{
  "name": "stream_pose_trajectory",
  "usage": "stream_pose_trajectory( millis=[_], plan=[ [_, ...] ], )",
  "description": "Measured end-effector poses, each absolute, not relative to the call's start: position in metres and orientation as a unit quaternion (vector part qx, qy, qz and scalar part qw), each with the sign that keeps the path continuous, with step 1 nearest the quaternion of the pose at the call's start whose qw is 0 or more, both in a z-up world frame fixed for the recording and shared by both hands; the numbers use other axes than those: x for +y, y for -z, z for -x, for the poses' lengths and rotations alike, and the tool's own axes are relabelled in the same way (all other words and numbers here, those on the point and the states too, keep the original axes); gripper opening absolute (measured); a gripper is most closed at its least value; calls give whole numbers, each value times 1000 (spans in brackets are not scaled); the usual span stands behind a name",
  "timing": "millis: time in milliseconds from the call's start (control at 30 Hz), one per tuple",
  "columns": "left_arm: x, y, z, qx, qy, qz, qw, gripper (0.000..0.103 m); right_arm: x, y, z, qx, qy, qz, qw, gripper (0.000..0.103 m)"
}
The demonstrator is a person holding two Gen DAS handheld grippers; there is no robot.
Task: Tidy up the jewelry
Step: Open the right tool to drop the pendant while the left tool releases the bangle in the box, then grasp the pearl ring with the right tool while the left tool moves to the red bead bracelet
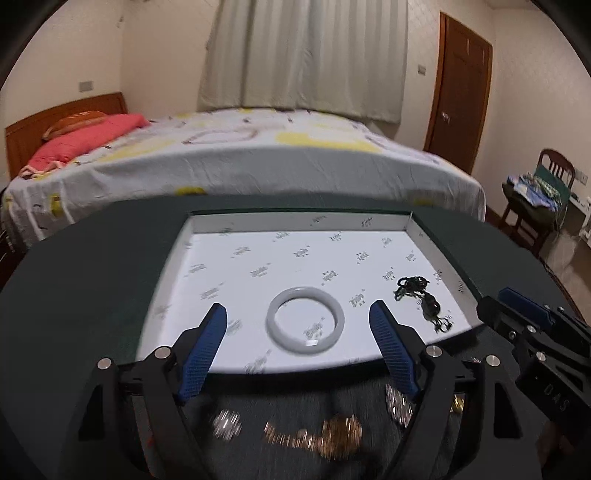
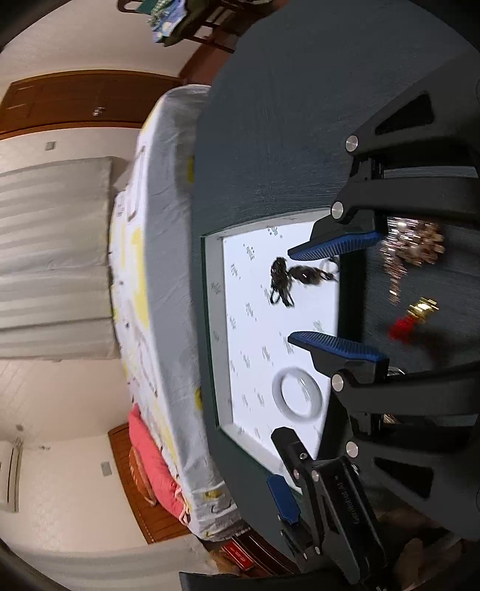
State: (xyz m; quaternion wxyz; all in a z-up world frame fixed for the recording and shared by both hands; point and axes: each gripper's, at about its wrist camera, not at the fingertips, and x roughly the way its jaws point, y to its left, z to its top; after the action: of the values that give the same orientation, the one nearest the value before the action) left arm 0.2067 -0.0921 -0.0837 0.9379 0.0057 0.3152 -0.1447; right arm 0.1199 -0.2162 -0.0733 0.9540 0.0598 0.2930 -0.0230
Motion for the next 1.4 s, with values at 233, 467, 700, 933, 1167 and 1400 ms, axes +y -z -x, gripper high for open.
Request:
stream_pose_trajectory(
  millis=[233, 467, 700, 933, 1167, 1400],
  plan=[
    [-73, 78, -154, 284, 121, -10, 951, 77, -187, 80, -59, 272, 7, -32, 962, 39],
    [-60, 89, -112, 273, 91, -38, 957, 77, -170, 91, -26, 277, -8, -23, 961, 39],
    [-44, 103, -89, 287, 70, -25, 955, 77, -148, 108, -10, 315, -31, -13, 948, 39],
    [-35, 112, -78, 298, 61, -15, 953, 77, -137, 121, -10, 343, -29, -13, 939, 39],
    [-33, 117, -76, 302, 62, -17, 951, 77, -131, 129, -18, 363, -23, -11, 932, 39],
    [-34, 121, -78, 314, 66, -16, 947, 77, -130, 136, -23, 384, -25, -7, 923, 20]
  ],
)
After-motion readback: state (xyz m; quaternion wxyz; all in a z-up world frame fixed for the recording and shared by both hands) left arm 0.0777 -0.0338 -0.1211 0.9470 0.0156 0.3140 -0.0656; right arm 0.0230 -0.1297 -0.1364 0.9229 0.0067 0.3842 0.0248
